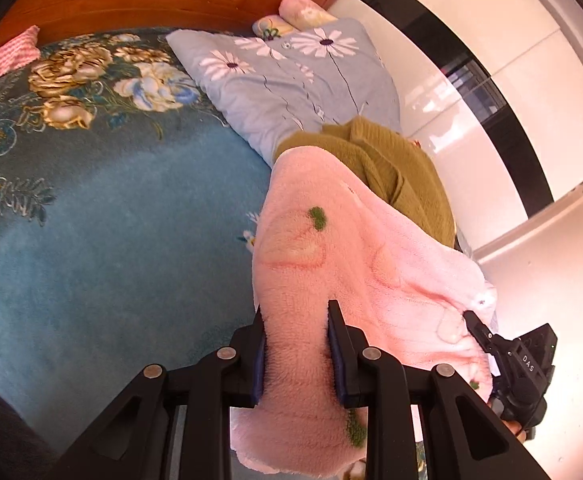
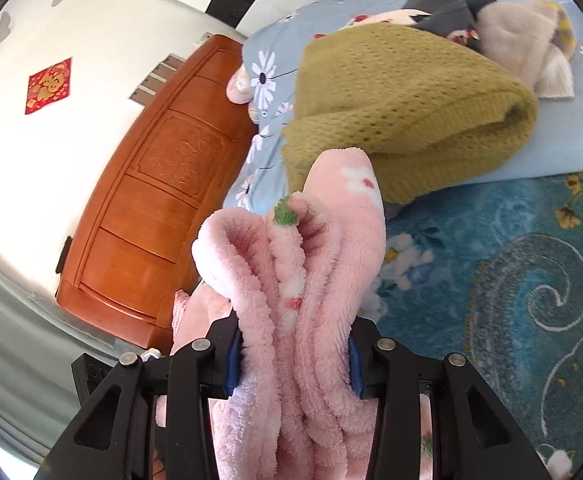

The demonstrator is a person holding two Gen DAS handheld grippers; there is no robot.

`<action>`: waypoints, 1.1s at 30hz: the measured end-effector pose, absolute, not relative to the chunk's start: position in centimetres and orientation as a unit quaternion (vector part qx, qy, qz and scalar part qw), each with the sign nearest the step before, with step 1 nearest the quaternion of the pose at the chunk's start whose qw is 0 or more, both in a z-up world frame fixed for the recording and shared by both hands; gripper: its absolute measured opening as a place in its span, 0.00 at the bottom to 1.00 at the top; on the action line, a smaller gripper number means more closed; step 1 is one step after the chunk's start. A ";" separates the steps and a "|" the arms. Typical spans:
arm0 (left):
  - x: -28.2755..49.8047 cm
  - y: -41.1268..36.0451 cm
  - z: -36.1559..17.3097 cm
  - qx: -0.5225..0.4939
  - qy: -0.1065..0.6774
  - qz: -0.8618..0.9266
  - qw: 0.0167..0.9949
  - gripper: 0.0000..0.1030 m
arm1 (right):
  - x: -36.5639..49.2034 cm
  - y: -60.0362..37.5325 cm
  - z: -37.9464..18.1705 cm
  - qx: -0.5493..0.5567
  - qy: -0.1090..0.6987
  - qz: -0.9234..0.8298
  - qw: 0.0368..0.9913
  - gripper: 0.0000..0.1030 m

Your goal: Fold clothes

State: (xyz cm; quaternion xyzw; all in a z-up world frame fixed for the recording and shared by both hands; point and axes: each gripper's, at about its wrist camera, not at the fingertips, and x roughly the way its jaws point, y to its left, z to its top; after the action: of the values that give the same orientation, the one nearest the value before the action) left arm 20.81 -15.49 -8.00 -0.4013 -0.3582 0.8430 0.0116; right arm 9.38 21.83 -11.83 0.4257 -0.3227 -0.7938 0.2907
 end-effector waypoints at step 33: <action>25.0 -49.2 -18.3 -0.281 -0.476 0.797 -0.244 0.27 | -3.6 -33.3 -14.7 0.524 0.022 -0.684 0.507 0.41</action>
State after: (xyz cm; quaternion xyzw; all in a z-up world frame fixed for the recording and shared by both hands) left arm 24.98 -49.22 -18.29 -0.2814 -0.4757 0.7969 -0.2438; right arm -3.61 -33.35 -14.65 0.5238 0.0222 -0.6838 0.5074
